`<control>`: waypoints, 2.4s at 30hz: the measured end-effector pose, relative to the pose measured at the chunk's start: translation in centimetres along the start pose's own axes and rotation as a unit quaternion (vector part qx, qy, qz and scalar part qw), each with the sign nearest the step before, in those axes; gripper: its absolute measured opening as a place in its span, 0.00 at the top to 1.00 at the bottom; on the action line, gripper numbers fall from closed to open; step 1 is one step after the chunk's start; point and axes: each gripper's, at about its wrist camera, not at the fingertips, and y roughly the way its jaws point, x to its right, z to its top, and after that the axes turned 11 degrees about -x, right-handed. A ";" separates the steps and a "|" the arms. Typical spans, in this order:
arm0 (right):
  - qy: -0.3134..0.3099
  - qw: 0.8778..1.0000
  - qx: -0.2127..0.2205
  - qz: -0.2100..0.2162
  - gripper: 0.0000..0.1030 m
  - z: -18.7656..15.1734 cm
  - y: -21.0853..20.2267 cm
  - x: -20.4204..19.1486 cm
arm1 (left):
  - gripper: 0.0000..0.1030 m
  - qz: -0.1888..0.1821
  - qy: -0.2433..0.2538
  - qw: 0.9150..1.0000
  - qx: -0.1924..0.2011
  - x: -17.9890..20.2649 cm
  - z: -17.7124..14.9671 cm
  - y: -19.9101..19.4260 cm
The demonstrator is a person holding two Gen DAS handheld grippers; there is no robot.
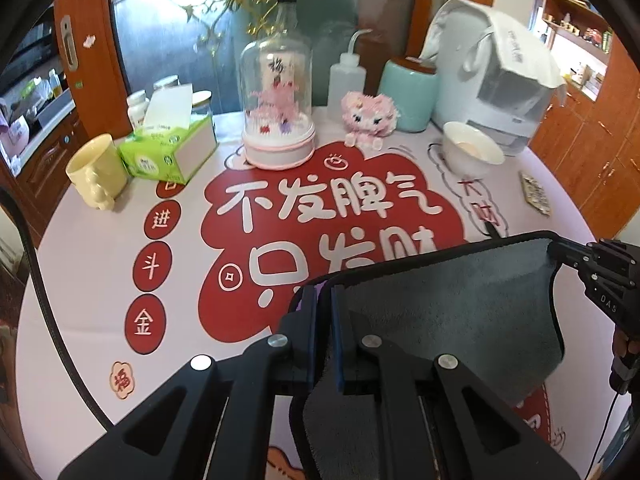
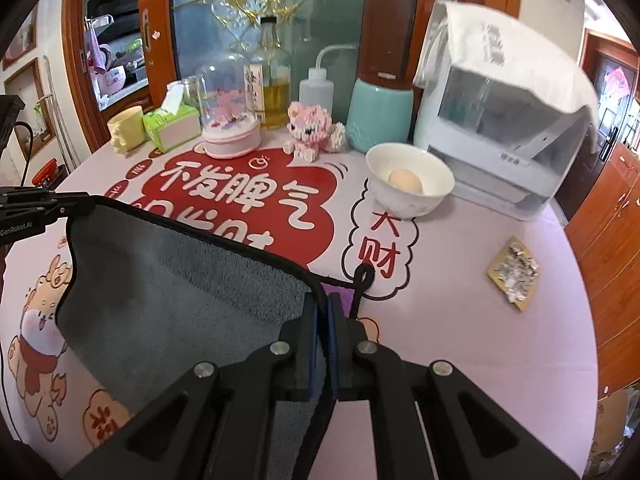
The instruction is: Fold towel
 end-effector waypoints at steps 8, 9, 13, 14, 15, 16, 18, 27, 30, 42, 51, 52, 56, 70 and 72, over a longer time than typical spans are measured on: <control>0.005 1.000 -0.023 0.011 0.95 0.6 4.5 0.6 | 0.95 0.008 -0.018 0.999 -0.028 -0.7 0.7 3.9; 0.006 1.000 -0.024 0.012 0.95 0.6 4.9 0.6 | 0.95 0.008 -0.019 0.999 -0.031 -0.8 0.7 4.1; 0.015 0.999 -0.031 0.014 0.95 0.5 6.3 0.7 | 0.94 0.016 -0.020 0.999 -0.040 -0.7 0.9 4.9; 0.017 0.999 -0.033 0.014 0.95 0.4 6.6 0.7 | 0.93 0.021 -0.020 0.999 -0.044 -0.5 1.0 5.1; 0.018 0.999 -0.034 0.013 0.95 0.4 6.8 0.7 | 0.93 0.024 -0.021 0.998 -0.045 -0.5 1.0 5.2; 0.019 0.999 -0.034 0.011 0.95 0.4 7.0 0.6 | 0.93 0.026 -0.023 0.998 -0.047 -0.5 1.1 5.3; 0.020 0.999 -0.034 0.008 0.95 0.4 7.2 0.5 | 0.93 0.029 -0.029 0.998 -0.051 -0.5 1.1 5.6; 0.028 0.999 -0.046 0.001 0.52 0.1 6.8 0.5 | 0.71 0.068 -0.065 0.994 -0.063 -1.5 0.4 5.0; 0.034 0.998 -0.047 -0.002 0.43 -0.4 6.1 0.4 | 0.63 0.079 -0.074 0.992 -0.059 -1.8 -0.4 3.9; 0.130 0.989 -0.072 -0.007 0.27 -6.2 1.2 -0.1 | 0.30 0.076 -0.105 0.990 -0.062 -1.5 -6.9 -2.7; 0.164 0.983 -0.078 -0.015 0.11 -12.7 -4.3 -2.4 | 0.23 0.053 -0.105 0.991 -0.057 -0.3 -14.0 -9.0; 0.169 0.983 -0.076 -0.013 0.10 -13.5 -5.0 -2.9 | 0.23 0.051 -0.103 0.992 -0.056 -0.1 -15.1 -9.9; 0.180 0.981 -0.075 -0.012 0.03 -16.4 -7.1 -4.9 | 0.20 0.041 -0.098 0.993 -0.055 0.2 -18.2 -12.4; 0.183 0.980 -0.078 0.007 0.00 -22.5 -15.0 -12.5 | 0.09 0.018 -0.085 0.995 -0.044 1.5 -27.1 -20.4; 0.178 0.981 -0.078 0.012 0.00 -22.9 -16.5 -13.3 | 0.07 0.011 -0.085 0.995 -0.044 1.9 -27.8 -21.5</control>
